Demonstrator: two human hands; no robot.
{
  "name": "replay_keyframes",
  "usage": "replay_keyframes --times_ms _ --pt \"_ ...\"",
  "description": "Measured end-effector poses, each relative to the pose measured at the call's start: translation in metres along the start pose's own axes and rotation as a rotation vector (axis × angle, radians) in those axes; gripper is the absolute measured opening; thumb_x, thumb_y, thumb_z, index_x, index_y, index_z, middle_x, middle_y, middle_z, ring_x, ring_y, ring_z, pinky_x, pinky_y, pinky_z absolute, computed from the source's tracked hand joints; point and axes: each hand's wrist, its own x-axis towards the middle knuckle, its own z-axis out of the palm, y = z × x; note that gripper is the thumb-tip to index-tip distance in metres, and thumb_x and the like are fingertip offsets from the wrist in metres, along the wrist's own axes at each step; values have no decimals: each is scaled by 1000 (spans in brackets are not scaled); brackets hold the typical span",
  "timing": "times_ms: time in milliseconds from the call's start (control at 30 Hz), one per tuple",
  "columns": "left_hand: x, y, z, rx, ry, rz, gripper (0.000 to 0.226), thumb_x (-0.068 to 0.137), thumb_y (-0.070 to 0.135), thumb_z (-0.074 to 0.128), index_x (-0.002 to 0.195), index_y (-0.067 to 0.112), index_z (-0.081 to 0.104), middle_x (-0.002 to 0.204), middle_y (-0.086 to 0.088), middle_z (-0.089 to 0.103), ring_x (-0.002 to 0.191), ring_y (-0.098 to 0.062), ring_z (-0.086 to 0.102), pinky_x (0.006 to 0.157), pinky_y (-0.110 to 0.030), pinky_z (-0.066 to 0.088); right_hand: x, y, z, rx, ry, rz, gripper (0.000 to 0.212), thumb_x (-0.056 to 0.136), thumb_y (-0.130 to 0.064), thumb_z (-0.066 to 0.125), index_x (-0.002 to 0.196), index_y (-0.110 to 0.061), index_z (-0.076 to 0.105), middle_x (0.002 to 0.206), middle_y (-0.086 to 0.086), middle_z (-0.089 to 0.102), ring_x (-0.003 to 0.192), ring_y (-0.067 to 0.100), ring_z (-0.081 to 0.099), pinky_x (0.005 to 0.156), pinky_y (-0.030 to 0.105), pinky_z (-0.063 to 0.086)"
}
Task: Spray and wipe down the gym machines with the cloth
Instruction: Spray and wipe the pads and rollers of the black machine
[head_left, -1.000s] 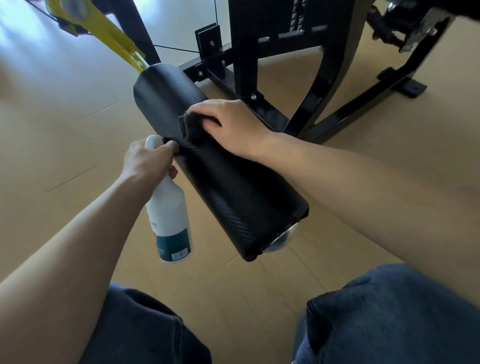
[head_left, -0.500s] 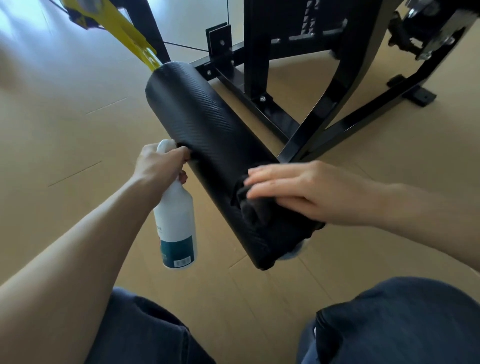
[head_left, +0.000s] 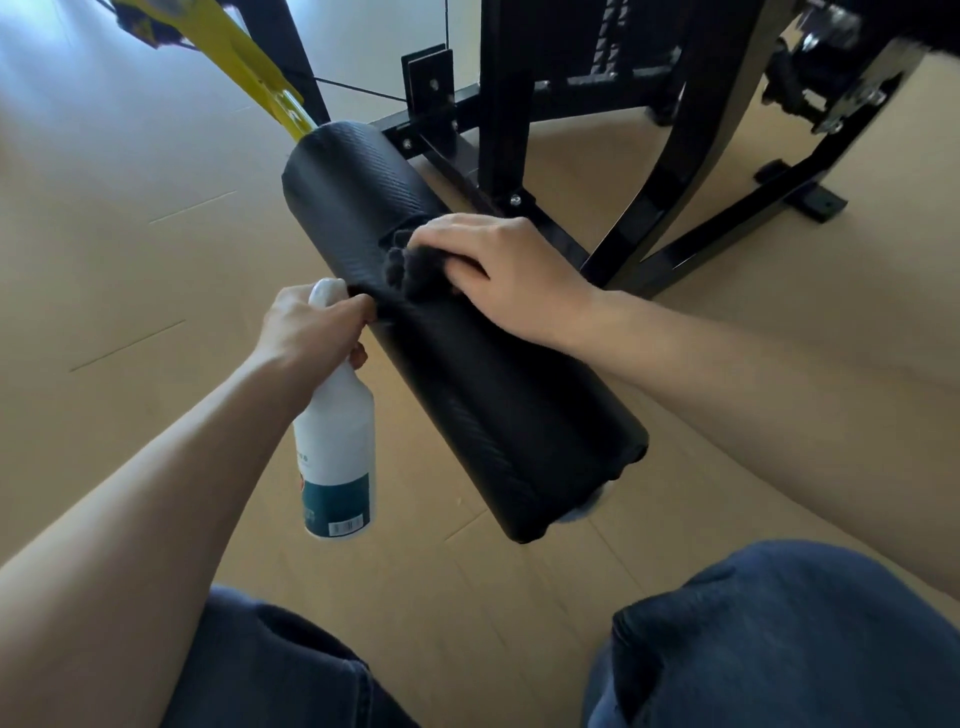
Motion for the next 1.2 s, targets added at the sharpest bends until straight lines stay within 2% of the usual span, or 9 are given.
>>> replay_keyframes --times_ms 200,367,467,533,633,767,867,1067,1200 --pt "-1 0 1 -1 -13 9 18 87 23 69 97 9 72 99 -20 77 54 -21 60 69 -38 53 -101 -34 -28 30 -102 101 35 98 -3 55 128 -15 68 135 -6 63 128 4 55 113 18 37" --pt "-4 1 -2 -13 -48 -7 9 91 20 68 91 11 70 81 -14 67 59 -23 60 74 -40 55 -140 -53 -21 -83 -44 176 35 94 -9 56 125 -21 69 134 -7 65 129 7 56 110 33 48" --pt "-7 2 -4 -2 -60 -15 9 90 20 66 89 12 68 68 -9 65 63 -25 61 77 -43 57 -144 -68 -22 -61 -60 167 34 90 -14 51 114 -24 73 124 -10 70 122 3 60 106 25 50" --pt "-7 2 -5 9 -60 -24 18 86 22 66 97 7 68 57 -6 64 65 -27 60 74 -42 55 -139 -81 -30 84 -144 223 32 92 -16 52 113 -28 74 117 -14 71 114 -1 63 98 17 51" --pt "-10 5 -8 15 -43 14 31 81 26 68 106 8 67 64 -7 67 66 -26 61 73 -44 57 -107 -93 -38 524 -313 405 32 98 -6 60 123 -24 70 112 -9 73 103 6 70 88 23 58" --pt "-22 18 -13 8 -32 226 15 92 27 70 105 33 69 90 -12 69 66 -22 63 66 -40 59 -41 -72 -30 1237 -44 778 29 101 -5 51 126 -6 64 121 16 71 117 32 67 102 45 54" --pt "-35 29 -18 -20 -93 359 11 95 25 69 96 36 73 89 -14 69 61 -21 60 63 -35 56 -16 -55 -23 1649 86 880 28 99 -12 54 123 -2 64 120 17 70 117 30 66 108 43 49" --pt "-54 43 -19 -192 -203 316 6 97 37 73 102 34 77 80 -13 69 53 -20 53 65 -37 51 -20 -43 -10 1665 42 748 44 94 -7 55 137 6 55 123 22 64 114 31 62 111 42 45" --pt "-66 57 -18 -161 -238 281 28 96 45 71 123 36 69 82 -10 70 55 -18 54 60 -34 52 -23 -44 -17 1738 39 747 35 93 -9 59 127 1 64 117 17 69 113 29 65 110 42 46"
